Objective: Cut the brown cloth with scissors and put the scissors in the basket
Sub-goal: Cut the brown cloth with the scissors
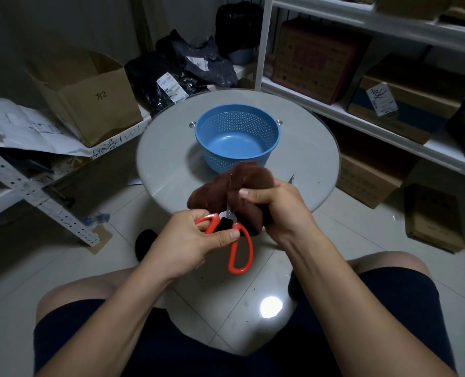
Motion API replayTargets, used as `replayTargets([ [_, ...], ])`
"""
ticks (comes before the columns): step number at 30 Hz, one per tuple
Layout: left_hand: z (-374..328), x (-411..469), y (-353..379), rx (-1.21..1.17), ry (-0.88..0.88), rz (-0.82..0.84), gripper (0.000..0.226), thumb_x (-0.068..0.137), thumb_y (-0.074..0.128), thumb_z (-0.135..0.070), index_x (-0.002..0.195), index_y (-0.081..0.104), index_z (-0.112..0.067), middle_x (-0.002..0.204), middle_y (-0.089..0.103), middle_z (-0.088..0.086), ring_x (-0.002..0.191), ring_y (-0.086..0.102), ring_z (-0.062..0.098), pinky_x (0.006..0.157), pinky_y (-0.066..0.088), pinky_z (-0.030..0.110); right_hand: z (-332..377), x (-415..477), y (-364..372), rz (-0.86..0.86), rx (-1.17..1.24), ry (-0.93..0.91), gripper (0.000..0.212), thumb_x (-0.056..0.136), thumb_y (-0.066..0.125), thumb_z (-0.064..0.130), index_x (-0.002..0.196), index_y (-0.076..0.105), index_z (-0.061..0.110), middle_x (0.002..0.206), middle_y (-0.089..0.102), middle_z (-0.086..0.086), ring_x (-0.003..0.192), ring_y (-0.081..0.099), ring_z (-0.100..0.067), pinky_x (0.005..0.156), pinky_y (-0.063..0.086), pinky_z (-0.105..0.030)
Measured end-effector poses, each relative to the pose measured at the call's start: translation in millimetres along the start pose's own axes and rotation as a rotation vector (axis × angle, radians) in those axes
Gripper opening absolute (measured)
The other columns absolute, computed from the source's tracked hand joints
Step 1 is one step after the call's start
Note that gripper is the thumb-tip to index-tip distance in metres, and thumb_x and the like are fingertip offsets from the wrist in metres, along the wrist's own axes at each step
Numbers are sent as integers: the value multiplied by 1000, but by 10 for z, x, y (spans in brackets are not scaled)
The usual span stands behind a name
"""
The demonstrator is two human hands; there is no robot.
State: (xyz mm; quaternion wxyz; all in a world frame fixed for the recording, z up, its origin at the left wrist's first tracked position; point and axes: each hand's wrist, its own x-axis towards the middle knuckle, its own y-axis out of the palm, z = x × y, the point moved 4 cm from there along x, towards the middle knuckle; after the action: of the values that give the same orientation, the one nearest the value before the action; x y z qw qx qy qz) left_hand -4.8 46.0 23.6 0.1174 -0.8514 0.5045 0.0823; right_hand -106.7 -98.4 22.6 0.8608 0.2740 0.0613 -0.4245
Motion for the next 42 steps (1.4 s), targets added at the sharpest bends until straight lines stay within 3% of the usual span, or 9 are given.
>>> replayTargets([
  [4, -10, -61, -86, 61, -47, -4, 16, 70, 87, -23, 67, 73, -13, 45, 39, -6, 35, 28, 8, 37, 23, 17, 302, 173, -371, -220, 309, -9, 16, 84, 62, -8, 96, 70, -1, 85, 75, -17, 71, 75, -25, 68, 64, -38],
  [8, -73, -6, -164, 199, 37, -249, 43, 70, 88, -27, 75, 65, 9, 50, 49, -4, 45, 36, 7, 44, 29, 21, 332, 45, -331, -91, 84, -153, 41, 74, 72, -4, 115, 67, -4, 102, 73, -21, 89, 72, -29, 86, 59, -39],
  [12, -218, -13, -72, 664, 151, -520, 43, 73, 76, -38, 64, 47, -7, 52, 50, 2, 52, 48, 26, 49, 32, 35, 23, -140, -106, -84, -96, -149, 44, 69, 84, 4, 111, 72, 5, 103, 78, -14, 95, 74, -30, 84, 60, -41],
  [15, -305, -65, 106, 1091, 246, -538, 23, 78, 66, -29, 82, 46, -17, 71, 66, 13, 72, 65, 41, 55, 34, 36, -124, -184, 91, -120, -193, -172, 46, 65, 91, 9, 105, 70, 3, 96, 79, -11, 88, 74, -25, 82, 59, -42],
  [21, -243, -95, 304, 1461, 453, -474, 25, 67, 74, -6, 76, 54, -18, 50, 59, 4, 37, 58, 30, 44, 21, 26, -186, -77, 152, -325, -214, -197, 29, 60, 82, 17, 86, 77, 8, 88, 80, -17, 77, 73, -24, 80, 61, -47],
  [26, -174, -87, 273, 1421, 555, -358, 19, 73, 66, -16, 87, 53, -19, 66, 62, 6, 59, 65, 31, 54, 42, 37, -187, -72, 100, -328, -63, -110, 13, 73, 73, -9, 85, 75, -3, 77, 74, -12, 70, 69, -23, 65, 58, -29],
  [30, -281, -157, 176, 1209, 547, -333, 34, 80, 59, -47, 99, 56, -19, 90, 60, 1, 85, 60, 27, 72, 40, 43, -98, 7, -16, -321, 28, -57, 17, 75, 70, -11, 88, 75, 0, 81, 76, -13, 72, 73, -27, 71, 61, -37],
  [35, -437, 78, 7, 988, 495, -459, 34, 85, 57, -48, 106, 54, -21, 104, 56, 2, 99, 55, 27, 84, 43, 44, -69, 20, -42, -243, 13, -102, 24, 77, 67, -15, 95, 75, -1, 85, 79, -13, 75, 75, -25, 66, 60, -31],
  [42, -350, 397, 20, 833, 296, -306, 43, 89, 44, -61, 75, 48, -21, 63, 61, 2, 72, 58, 33, 64, 49, 41, -11, -7, -32, -110, -6, -139, 22, 78, 66, -14, 89, 74, 2, 78, 77, -10, 72, 73, -25, 67, 60, -33],
])
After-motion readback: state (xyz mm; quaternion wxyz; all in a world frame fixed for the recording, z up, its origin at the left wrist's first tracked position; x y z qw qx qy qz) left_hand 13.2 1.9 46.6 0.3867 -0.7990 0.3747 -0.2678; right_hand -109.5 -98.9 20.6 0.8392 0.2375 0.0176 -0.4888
